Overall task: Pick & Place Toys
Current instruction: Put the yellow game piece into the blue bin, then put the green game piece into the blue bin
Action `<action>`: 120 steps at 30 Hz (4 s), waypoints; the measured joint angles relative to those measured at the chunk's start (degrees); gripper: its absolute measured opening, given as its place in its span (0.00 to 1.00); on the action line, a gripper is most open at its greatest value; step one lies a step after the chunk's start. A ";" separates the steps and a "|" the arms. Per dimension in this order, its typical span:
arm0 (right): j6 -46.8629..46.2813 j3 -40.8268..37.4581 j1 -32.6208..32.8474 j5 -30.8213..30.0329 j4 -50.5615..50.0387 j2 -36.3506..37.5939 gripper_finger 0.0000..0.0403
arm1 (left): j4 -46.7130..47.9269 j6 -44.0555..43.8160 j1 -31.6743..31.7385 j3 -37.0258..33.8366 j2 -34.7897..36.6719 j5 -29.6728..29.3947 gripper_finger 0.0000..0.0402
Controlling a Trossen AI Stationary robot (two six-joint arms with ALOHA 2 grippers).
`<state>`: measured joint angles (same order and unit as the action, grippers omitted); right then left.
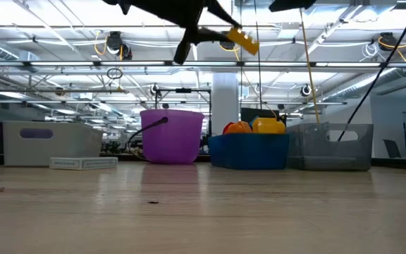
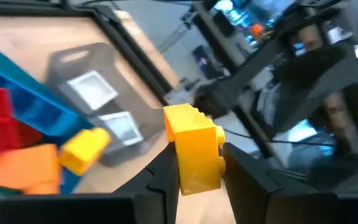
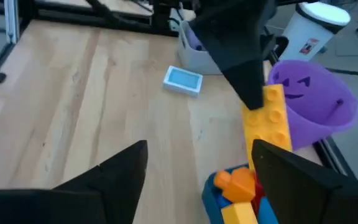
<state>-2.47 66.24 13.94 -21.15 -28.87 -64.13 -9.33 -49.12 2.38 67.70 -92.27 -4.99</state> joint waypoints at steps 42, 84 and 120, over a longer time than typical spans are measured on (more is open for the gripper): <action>-33.83 -3.60 30.04 10.93 -12.05 -8.84 0.65 | 49.58 41.57 9.86 35.74 -21.76 -14.06 0.27; -27.43 -11.65 39.43 24.47 15.87 -20.77 0.59 | 60.25 35.77 9.76 44.45 -27.61 -5.72 0.76; -71.91 -11.65 42.04 19.37 5.56 -22.91 0.61 | 48.89 26.92 -2.83 53.70 -26.99 3.46 0.69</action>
<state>-74.38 54.59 55.98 -1.77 -23.30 -87.05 39.56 -22.20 -0.44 121.40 -119.26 -1.54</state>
